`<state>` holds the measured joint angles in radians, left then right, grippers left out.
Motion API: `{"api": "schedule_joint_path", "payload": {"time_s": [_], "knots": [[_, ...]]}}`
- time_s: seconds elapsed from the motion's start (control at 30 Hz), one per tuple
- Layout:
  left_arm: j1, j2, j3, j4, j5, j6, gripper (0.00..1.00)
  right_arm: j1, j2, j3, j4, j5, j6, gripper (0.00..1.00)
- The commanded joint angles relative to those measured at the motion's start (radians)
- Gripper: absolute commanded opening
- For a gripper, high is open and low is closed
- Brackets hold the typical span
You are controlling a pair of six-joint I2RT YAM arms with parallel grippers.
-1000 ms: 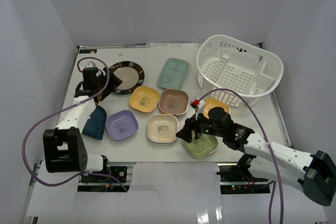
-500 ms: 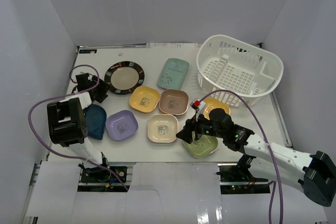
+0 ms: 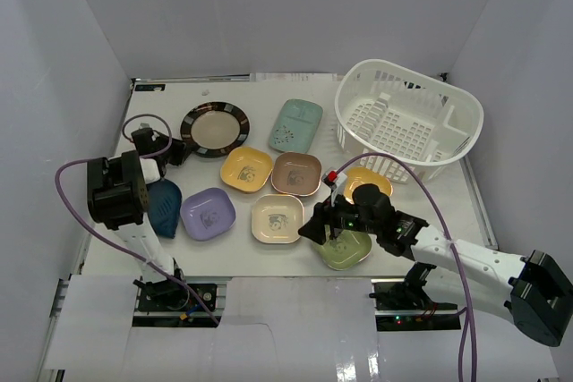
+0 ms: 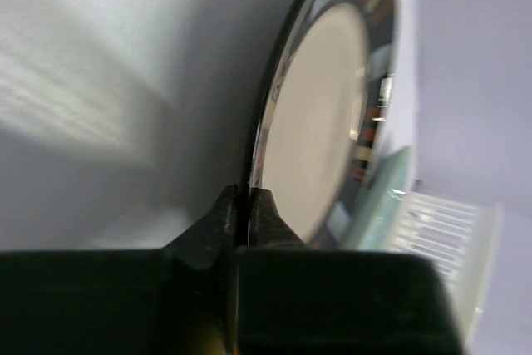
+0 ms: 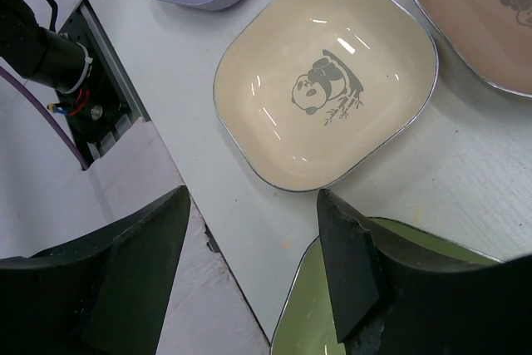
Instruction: Place the plates into the plastic bin on the countertop
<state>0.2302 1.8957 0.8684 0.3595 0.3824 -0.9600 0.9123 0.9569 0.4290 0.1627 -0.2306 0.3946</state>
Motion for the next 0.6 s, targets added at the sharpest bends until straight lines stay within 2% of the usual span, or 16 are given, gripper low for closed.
{"api": "schedule_joint_path", "payload": {"time_s": [0.0,0.23,0.4,0.47,0.57], "knots": [[0.014,-0.021,-0.048,0.122,-0.004,-0.020,0.02,0.007,-0.004,0.030,0.047,0.016,0.013,0.68],[0.067,-0.199,-0.081,0.183,0.019,-0.048,0.00,0.005,0.026,0.073,0.069,0.077,0.038,0.69],[0.086,-0.322,-0.103,0.330,0.148,-0.187,0.00,0.005,0.075,0.190,0.101,0.109,0.055,0.86],[0.084,-0.398,-0.115,0.343,0.176,-0.207,0.00,0.004,0.123,0.247,0.101,0.103,0.049,0.94],[0.072,-0.501,-0.164,0.346,0.226,-0.223,0.00,-0.003,0.189,0.345,0.101,0.108,0.049,1.00]]}}
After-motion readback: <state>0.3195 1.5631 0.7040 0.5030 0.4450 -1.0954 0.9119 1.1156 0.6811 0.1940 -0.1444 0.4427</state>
